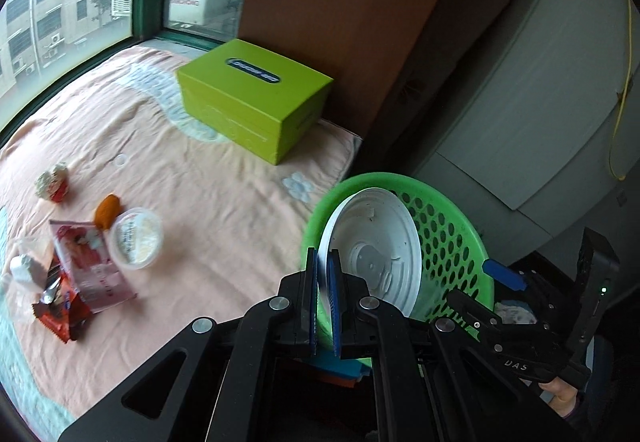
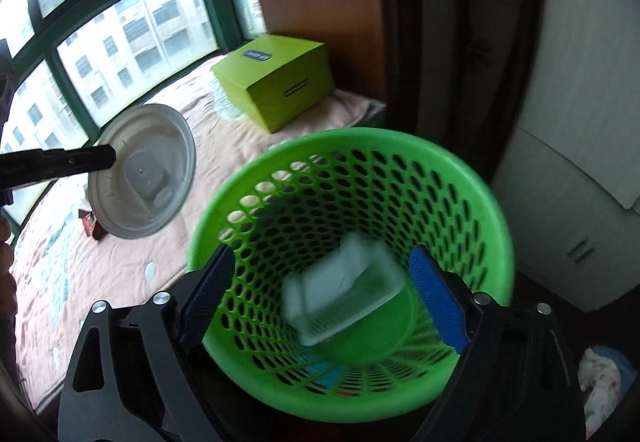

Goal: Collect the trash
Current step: 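Carry both items over the green basket and open both tools to drop them, then return both tools to the table toward the clear cup and pudding cup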

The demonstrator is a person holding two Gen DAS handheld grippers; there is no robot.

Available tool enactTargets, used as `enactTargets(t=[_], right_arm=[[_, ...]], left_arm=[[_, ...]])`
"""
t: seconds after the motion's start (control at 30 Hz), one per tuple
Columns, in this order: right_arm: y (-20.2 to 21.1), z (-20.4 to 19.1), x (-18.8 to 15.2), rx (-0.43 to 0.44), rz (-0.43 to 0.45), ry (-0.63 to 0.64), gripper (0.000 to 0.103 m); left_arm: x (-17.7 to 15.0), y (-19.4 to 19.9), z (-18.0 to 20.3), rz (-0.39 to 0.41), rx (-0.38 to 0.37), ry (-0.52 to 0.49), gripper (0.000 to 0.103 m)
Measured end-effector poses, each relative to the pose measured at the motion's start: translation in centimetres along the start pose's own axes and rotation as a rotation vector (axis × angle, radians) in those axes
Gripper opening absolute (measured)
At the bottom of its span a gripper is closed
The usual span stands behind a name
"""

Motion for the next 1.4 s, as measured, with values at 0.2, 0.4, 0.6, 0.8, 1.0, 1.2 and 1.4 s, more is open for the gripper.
enactTargets(t=[0.2,0.4,0.6,0.8,1.0,1.2,1.4], right_arm=[[1.0,2.1,-0.4,-0.018,0.015,-0.048,0.089],[1.3,3.7,-0.8,-0.028,0.027,-0.083,0.090],[1.5,4.2,-1.2,-0.030,0.029,-0.099,0.090],[1.6,3.6,-1.2,-0.020,0.033,-0.088,0.090],[1.3,1.7,-0.9,0.007,0.027,-0.047,0.090],[0.3,-1.2,-0.5,0.050,0.017,0.007,0.091],[-0.8,-4.7,0.1,0.102,0.008,0.063,0.091]], left_arm=[[-0.1,-2.1,2.7,-0.042,-0.012,-0.040,0.005],[-0.4,-3.8,3.8,-0.081,-0.010,-0.057,0.006],[-1.0,-5.2,4.3,-0.110,-0.022,-0.058,0.008],[-1.6,-5.4,4.0,-0.110,-0.027,-0.043,0.037],[-2.2,-3.6,1.8,-0.077,0.016,0.000,0.041],[-2.9,-1.1,-2.2,-0.037,0.098,0.064,0.041],[-4.0,1.4,-7.5,-0.009,0.172,0.167,0.044]])
Point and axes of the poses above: each gripper's, at about its wrist camera, not at the fingertips, and y roughly against the way its jaws point, z to its right, x to its top, the point moved 3 cm from there along -y, roughly the way its jaws point
